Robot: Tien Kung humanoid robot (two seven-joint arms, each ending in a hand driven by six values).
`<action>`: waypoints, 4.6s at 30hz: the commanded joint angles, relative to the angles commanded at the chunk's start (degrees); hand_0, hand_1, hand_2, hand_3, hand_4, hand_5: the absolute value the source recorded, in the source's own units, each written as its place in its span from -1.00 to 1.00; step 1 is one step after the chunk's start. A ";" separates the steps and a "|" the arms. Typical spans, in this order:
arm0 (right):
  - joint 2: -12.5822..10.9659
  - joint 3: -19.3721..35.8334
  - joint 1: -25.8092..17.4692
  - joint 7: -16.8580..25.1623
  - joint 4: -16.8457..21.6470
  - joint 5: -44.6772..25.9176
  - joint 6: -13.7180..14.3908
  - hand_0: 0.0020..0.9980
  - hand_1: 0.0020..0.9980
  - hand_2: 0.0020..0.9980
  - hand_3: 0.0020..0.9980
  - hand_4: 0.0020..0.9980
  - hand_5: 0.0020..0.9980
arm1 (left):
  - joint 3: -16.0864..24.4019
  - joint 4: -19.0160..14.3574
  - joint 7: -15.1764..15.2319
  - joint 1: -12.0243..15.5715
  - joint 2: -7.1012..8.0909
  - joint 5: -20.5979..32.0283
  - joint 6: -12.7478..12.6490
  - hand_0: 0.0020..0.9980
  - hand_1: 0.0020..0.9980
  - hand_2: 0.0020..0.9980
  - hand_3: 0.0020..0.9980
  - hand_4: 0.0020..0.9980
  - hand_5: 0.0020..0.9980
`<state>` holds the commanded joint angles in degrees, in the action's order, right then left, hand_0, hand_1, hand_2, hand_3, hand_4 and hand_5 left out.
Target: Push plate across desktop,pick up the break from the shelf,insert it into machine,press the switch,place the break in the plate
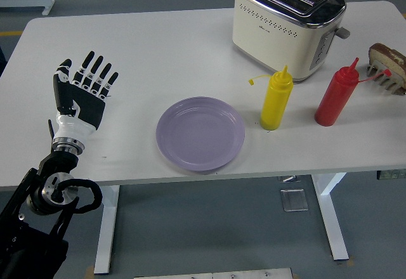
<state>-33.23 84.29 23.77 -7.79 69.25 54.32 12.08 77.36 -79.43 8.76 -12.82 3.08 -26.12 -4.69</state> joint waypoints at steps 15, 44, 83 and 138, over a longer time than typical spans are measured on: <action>-2.13 -9.25 3.48 -9.23 1.73 31.94 -10.97 0.58 0.53 0.61 0.63 0.37 -0.27 | 2.81 -3.64 -0.19 1.55 0.68 -0.60 -0.47 0.73 0.76 0.77 0.58 0.09 1.00; -1.61 -18.77 8.90 -13.87 -1.01 50.39 -18.41 0.58 0.55 0.62 0.66 0.49 -0.14 | 2.55 -3.34 -0.30 1.38 0.76 -0.59 -0.57 0.72 0.76 0.76 0.57 0.09 1.00; 2.44 -28.67 18.45 -15.87 -14.77 59.67 -11.88 -0.27 -0.11 -0.05 0.00 -0.40 -0.75 | 1.34 -3.16 -0.04 0.90 0.63 -0.11 -0.66 0.72 0.76 0.76 0.57 0.09 1.00; 20.02 -36.58 50.05 -17.34 -25.20 47.84 -7.22 -0.32 -0.23 -0.15 -0.11 -0.64 -0.86 | 4.70 -3.29 0.37 2.62 1.49 -0.37 -1.04 0.71 0.75 0.76 0.57 0.08 1.00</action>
<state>-13.21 47.71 73.82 -25.13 44.06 102.16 4.86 82.06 -82.72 9.13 -10.21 4.57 -26.48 -5.73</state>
